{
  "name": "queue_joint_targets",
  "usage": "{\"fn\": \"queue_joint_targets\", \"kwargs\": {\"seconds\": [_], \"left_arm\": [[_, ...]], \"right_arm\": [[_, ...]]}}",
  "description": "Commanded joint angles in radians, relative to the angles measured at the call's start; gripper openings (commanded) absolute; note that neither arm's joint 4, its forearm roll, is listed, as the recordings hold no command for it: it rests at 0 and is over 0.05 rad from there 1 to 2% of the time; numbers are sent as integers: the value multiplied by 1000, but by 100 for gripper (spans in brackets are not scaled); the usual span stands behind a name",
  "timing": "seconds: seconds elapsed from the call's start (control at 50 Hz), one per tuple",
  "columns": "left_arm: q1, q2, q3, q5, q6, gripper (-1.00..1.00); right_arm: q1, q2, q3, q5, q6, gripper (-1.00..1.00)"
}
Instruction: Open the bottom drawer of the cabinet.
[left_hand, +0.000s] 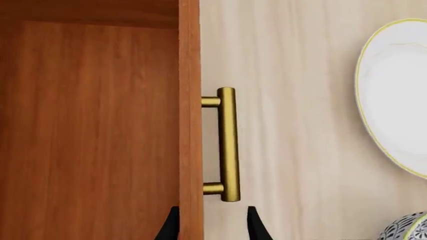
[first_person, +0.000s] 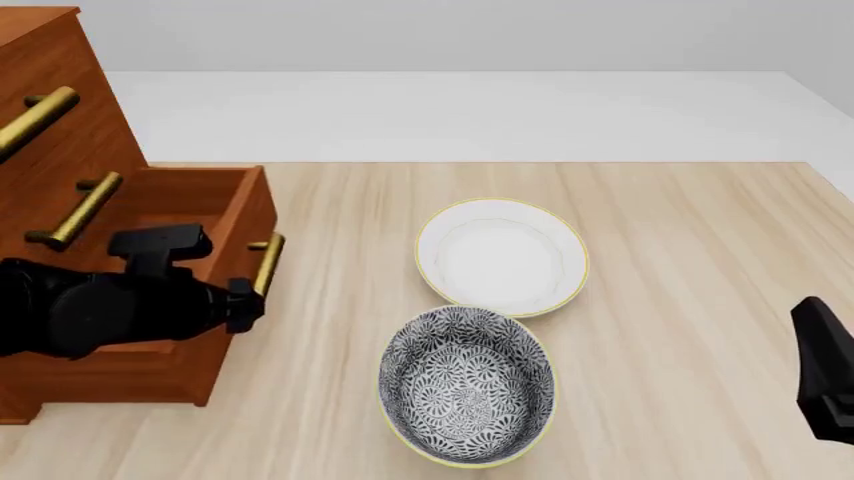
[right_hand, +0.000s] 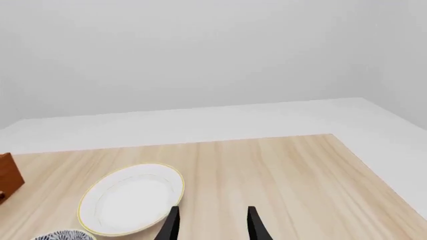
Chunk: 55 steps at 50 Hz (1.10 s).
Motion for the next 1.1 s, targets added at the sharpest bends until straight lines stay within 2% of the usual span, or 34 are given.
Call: {"fn": "queue_joint_targets", "kwargs": {"seconds": [0.02,0.28,0.66,1.1], "left_arm": [[-47,36,-18,-12,-14,100],[-83,85,-42,-36,-27,100],[-164,92,-94,-8,-39,100],[-219,107,-128,1,-33,100]], "right_arm": [[-2,0,-3,1,2,100],[-3,0,-2,-2,4,100],[-5,0,-5,-2,8,100],[-7,0,-3,-6,14,100]]}}
